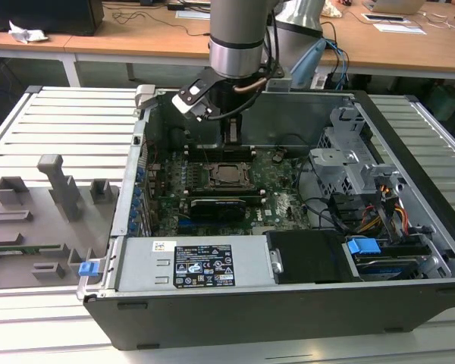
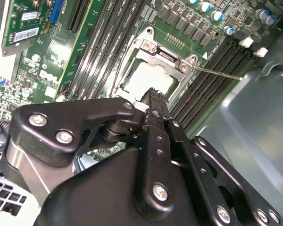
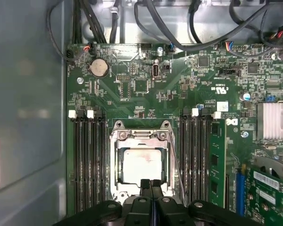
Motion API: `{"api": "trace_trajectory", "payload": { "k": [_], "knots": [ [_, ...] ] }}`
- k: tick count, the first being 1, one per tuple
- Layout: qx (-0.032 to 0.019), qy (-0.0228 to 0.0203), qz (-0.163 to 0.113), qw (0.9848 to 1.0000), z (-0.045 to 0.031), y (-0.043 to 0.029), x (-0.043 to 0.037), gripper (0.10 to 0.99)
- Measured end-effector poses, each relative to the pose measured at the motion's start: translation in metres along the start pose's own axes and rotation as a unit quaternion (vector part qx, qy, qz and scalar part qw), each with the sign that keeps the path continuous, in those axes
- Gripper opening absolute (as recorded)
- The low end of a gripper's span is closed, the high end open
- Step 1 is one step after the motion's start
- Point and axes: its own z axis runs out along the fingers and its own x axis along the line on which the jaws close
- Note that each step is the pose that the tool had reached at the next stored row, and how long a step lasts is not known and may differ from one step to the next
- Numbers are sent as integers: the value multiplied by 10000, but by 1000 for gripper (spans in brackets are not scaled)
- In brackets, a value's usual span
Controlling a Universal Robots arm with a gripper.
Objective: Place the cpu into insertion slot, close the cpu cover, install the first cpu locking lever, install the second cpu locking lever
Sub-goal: 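Install the first cpu locking lever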
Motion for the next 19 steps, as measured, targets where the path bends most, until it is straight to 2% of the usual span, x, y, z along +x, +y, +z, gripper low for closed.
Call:
{"api": "trace_trajectory", "payload": {
  "k": [2, 6, 8, 14, 19],
  "knots": [
    [0, -4, -27, 10000, -59, 1, 1, 106],
    [3, -8, -283, 9996, -60, 1, 1, 106],
    [7, -4, -588, 9983, -60, 1, 1, 106],
    [8, -2, -723, 9974, -60, 1, 1, 106],
    [12, 3, -1002, 9950, -60, 1, 1, 106]
  ]
}}
